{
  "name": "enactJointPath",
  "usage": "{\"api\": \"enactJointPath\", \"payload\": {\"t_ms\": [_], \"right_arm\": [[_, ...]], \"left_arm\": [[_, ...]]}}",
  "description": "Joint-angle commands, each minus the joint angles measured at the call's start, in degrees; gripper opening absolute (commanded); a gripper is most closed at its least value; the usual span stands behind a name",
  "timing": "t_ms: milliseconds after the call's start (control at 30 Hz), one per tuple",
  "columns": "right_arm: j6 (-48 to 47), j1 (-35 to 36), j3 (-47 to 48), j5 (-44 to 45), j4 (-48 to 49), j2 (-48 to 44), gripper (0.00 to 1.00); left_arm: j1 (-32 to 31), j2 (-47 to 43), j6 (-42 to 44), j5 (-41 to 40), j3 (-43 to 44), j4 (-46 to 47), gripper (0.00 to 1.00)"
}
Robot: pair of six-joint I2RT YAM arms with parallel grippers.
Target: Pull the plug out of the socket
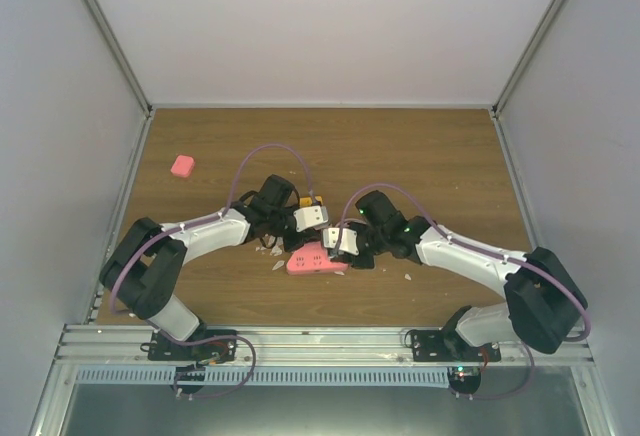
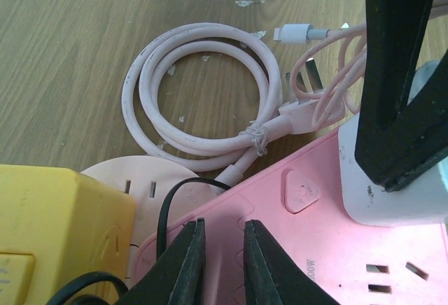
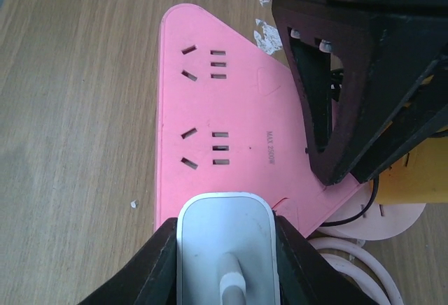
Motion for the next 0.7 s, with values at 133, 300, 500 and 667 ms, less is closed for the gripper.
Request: {"api": "enactJointPath", "payload": {"t_ms": [133, 300, 500, 667], "right_arm": [[1.7, -1.7, 6.2, -8.7, -3.3, -0.2, 0.09], [1.3, -2.7, 7.2, -10.3, -4.7, 1.2, 0.08], [0.3, -4.1, 8.2, -12.7, -7.2, 2.7, 0.08], [-0.1, -4.8, 9.5, -14.0, -8.9, 4.4, 0.08]], "left_arm": [[-0.4, 2.9, 1.6, -5.1, -4.9, -3.3, 0.18], [-0.4, 2.7, 2.2, -6.3, -6.2, -2.9, 0.18], [-0.6, 3.0, 2.9, -7.1, -7.0, -2.7, 0.17], [-0.7, 3.3, 3.4, -7.1, -7.4, -2.6, 0.17]]}}
